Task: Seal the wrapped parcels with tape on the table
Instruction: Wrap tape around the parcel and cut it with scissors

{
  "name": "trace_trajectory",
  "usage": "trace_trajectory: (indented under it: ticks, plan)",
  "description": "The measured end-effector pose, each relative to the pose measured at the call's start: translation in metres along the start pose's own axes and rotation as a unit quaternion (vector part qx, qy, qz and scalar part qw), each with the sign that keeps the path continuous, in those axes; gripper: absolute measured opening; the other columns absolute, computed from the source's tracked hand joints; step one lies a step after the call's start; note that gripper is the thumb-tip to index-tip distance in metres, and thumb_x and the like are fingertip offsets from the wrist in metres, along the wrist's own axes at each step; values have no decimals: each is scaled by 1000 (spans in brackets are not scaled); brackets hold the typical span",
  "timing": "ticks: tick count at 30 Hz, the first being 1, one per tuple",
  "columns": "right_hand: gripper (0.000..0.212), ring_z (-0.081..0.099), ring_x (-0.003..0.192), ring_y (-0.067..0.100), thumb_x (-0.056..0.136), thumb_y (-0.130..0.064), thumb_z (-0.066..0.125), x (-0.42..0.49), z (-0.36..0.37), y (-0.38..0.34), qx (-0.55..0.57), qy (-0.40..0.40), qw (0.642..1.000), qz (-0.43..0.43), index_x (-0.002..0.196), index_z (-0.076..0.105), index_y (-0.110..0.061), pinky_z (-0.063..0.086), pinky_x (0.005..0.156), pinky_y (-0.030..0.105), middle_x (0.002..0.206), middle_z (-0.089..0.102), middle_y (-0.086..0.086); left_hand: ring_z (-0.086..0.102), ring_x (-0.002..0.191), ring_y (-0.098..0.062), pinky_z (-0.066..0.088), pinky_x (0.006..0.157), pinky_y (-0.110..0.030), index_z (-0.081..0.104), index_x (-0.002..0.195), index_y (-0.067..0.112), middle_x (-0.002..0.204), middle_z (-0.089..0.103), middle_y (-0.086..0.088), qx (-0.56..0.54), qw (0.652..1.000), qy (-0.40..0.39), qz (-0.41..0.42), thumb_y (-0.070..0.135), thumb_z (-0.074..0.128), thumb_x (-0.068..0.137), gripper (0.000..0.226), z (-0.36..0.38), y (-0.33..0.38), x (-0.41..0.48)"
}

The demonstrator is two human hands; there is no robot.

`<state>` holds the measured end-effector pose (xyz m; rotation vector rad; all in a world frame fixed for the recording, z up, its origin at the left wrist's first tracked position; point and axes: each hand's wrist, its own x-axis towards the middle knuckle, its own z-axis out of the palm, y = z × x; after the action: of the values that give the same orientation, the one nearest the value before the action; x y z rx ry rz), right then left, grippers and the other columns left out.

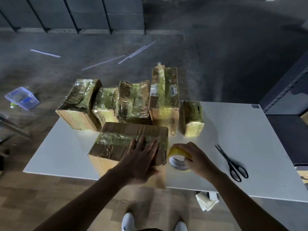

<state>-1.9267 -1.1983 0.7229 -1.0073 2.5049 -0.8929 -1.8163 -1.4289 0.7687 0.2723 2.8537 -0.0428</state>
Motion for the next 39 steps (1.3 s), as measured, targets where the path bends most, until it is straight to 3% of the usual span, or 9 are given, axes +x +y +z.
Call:
trace_trajectory:
  ticks: [4, 7, 10, 12, 17, 20, 26, 34, 39]
  plan:
    - [55, 50, 85, 12, 81, 4, 49, 14, 9, -17, 64, 24, 997, 24, 127, 58, -25, 34, 71, 4, 95, 49, 0, 8, 146, -33, 17, 117, -49, -1, 154, 14, 162, 0, -1, -30, 999, -40, -4, 72, 36, 86, 96, -27, -18, -9]
    - [47, 51, 80, 9, 89, 0, 47, 24, 20, -27, 103, 5, 992, 76, 127, 57, -26, 35, 65, 7, 98, 54, -2, 25, 142, -25, 29, 113, -42, 14, 154, 19, 159, 19, 3, -96, 992, -85, -5, 68, 44, 88, 87, -39, -40, -2]
    - [37, 54, 64, 9, 90, -6, 49, 38, 20, -24, 171, 41, 970, 168, 120, 53, -28, 46, 63, 25, 95, 59, 0, 58, 105, -18, 47, 83, -32, 49, 128, 25, 125, 61, 2, -139, 988, -54, -29, 59, 53, 89, 52, -49, -56, 23]
    - [30, 61, 64, 21, 88, -6, 51, 44, 16, -18, 217, 36, 951, 219, 108, 51, -28, 53, 64, 38, 90, 60, 5, 58, 88, -20, 42, 69, -29, 55, 103, 22, 107, 66, -3, -114, 991, -24, -64, 51, 55, 90, 32, -49, -61, 42]
    - [34, 66, 90, 31, 83, -5, 48, 39, 33, 2, 182, -31, 947, 262, 97, 59, -34, 59, 71, 47, 96, 62, 2, 58, 106, -29, 35, 102, -40, 63, 116, 19, 109, 66, -9, -81, 992, 73, -62, 50, 36, 91, 48, 1, -59, 62]
    - [32, 68, 89, 26, 89, -11, 50, 35, 53, 8, 199, -16, 927, 316, 115, 52, -30, 60, 63, 43, 97, 64, 7, 61, 91, -34, 38, 99, -48, 68, 104, 17, 92, 67, -11, -49, 982, 148, -103, 46, 28, 89, 51, 18, -51, 68]
    - [37, 59, 105, 33, 93, -5, 47, 45, 59, 19, 16, -34, 975, 220, 127, 55, -18, 44, 82, 29, 113, 64, 14, 57, 83, -33, 40, 93, -45, 66, 94, 18, 85, 63, -10, -16, 973, 189, -135, 40, 32, 93, 40, 25, -50, 71]
    - [63, 51, 117, 25, 88, 7, 38, 29, 55, 29, -96, -139, 980, 106, 138, 47, -31, 42, 99, 31, 127, 54, 3, 55, 83, -32, 38, 92, -45, 64, 91, 19, 85, 62, -10, -3, 965, 203, -167, 40, 29, 94, 41, 25, -46, 73]
    - [54, 55, 108, 25, 89, 3, 43, 45, 27, 29, -60, -123, 984, 118, 134, 45, -26, 42, 81, 29, 121, 59, 4, 57, 88, -31, 38, 95, -48, 62, 90, 18, 88, 64, -10, -25, 958, 166, -232, 42, 25, 93, 45, 23, -41, 76]
